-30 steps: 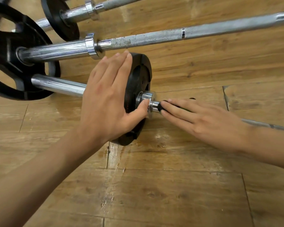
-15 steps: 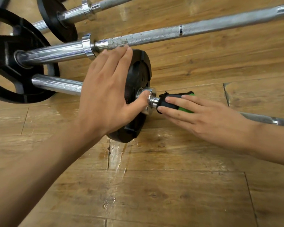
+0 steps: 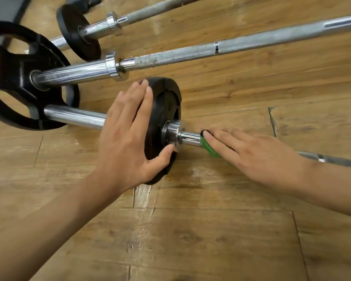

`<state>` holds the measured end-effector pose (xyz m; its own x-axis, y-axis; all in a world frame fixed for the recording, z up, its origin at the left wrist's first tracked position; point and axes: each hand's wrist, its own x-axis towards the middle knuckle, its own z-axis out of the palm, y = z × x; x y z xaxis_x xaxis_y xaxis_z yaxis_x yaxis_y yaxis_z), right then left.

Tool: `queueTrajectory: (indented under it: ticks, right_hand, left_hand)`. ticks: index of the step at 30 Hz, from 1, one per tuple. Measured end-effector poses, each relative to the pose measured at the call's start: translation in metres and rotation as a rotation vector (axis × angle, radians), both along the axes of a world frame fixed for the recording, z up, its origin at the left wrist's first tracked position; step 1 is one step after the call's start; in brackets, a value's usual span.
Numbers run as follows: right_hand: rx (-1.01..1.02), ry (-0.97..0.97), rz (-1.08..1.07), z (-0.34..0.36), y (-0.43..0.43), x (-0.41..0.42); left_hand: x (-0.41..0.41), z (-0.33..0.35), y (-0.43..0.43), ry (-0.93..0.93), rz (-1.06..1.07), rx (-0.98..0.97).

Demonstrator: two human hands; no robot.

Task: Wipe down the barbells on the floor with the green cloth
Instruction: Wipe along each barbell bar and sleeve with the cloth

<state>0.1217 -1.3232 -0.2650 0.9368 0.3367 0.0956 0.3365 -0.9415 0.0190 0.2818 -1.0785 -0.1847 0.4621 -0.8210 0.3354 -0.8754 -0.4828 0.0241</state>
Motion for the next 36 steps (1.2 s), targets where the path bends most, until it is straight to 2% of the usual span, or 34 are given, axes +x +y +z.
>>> queueTrajectory:
  ticks: [3,7,11,15,17,20,24,27,36]
  right_hand:
    - [-0.04,0.013,0.017,0.005,-0.022,-0.052]
    - [0.01,0.059,0.006,0.012,-0.017,-0.093]
    - [0.045,-0.004,0.023,0.012,0.029,-0.076]
    - [0.132,0.013,0.041,0.017,0.097,-0.039]
    - [0.123,0.304,0.071,0.023,0.106,-0.042]
    - [0.175,0.24,0.151,0.023,0.088,-0.076]
    - [0.061,0.146,0.199,0.015,0.047,-0.155]
    - [0.066,0.201,0.167,0.017,0.042,-0.183]
    - [0.149,0.308,0.195,0.026,0.128,-0.121]
  left_hand:
    - [-0.023,-0.006,0.026,0.037,-0.005,-0.012]
    - [-0.065,-0.019,0.075,0.056,0.016,0.032]
    - [-0.097,-0.013,0.12,0.011,0.03,0.142]
    - [-0.097,0.017,0.127,0.084,-0.044,0.235]
    - [-0.095,0.03,0.121,0.103,-0.06,0.269]
    - [-0.094,0.045,0.112,0.11,-0.067,0.29]
    - [-0.096,0.044,0.108,0.124,-0.093,0.359]
    - [-0.099,0.044,0.115,0.122,-0.165,0.435]
    - [-0.123,0.054,0.138,0.137,-0.116,0.499]
